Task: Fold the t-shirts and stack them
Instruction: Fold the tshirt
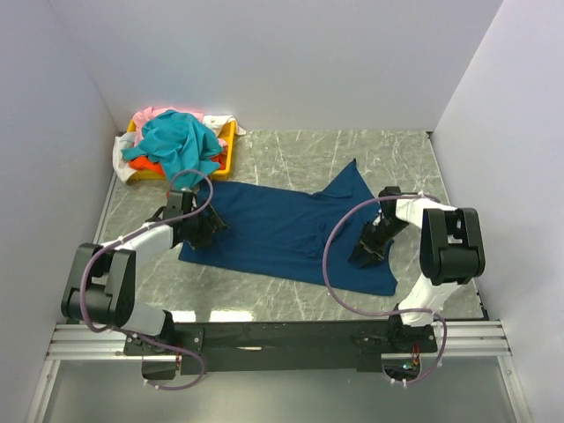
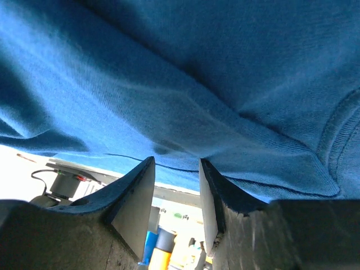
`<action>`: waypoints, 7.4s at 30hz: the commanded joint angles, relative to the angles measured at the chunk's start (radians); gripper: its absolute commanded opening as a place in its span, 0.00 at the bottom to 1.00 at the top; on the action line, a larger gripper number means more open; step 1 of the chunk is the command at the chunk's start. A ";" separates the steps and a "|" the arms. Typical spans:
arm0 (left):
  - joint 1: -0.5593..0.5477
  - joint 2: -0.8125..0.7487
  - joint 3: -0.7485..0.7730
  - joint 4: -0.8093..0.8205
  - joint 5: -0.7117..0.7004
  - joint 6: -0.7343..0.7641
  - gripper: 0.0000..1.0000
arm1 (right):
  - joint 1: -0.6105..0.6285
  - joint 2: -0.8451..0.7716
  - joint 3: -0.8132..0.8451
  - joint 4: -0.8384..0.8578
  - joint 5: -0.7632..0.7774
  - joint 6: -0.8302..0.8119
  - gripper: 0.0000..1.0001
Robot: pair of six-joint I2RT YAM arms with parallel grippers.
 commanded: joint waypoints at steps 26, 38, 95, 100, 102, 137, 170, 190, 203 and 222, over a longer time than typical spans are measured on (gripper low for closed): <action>-0.003 0.006 0.194 -0.266 -0.019 0.025 0.85 | 0.106 0.004 0.252 -0.091 0.029 -0.045 0.43; -0.003 0.083 0.082 -0.173 0.018 0.016 0.84 | 0.161 0.098 0.101 0.042 0.064 -0.008 0.43; -0.002 -0.415 0.219 -0.420 -0.179 0.039 0.95 | 0.071 0.452 0.892 0.119 0.367 -0.117 0.41; -0.002 -0.457 0.194 -0.432 -0.183 0.015 0.95 | 0.069 0.513 0.940 0.108 0.348 -0.126 0.40; -0.002 -0.468 0.182 -0.435 -0.183 0.008 0.95 | 0.071 0.526 0.955 0.111 0.345 -0.126 0.40; 0.132 0.000 0.306 -0.226 -0.247 0.248 0.58 | 0.069 0.274 0.776 0.041 0.251 -0.054 0.00; 0.133 0.344 0.469 -0.211 -0.267 0.242 0.34 | 0.071 0.211 0.713 0.030 0.199 -0.049 0.00; 0.129 0.348 0.505 -0.217 -0.227 0.274 0.00 | 0.065 0.266 0.903 -0.056 0.198 -0.045 0.00; 0.129 0.373 0.643 -0.231 -0.195 0.286 0.01 | 0.029 0.464 1.230 -0.157 0.161 -0.045 0.00; 0.130 0.279 0.637 -0.285 -0.201 0.373 0.00 | 0.014 0.254 1.090 -0.269 0.092 -0.083 0.00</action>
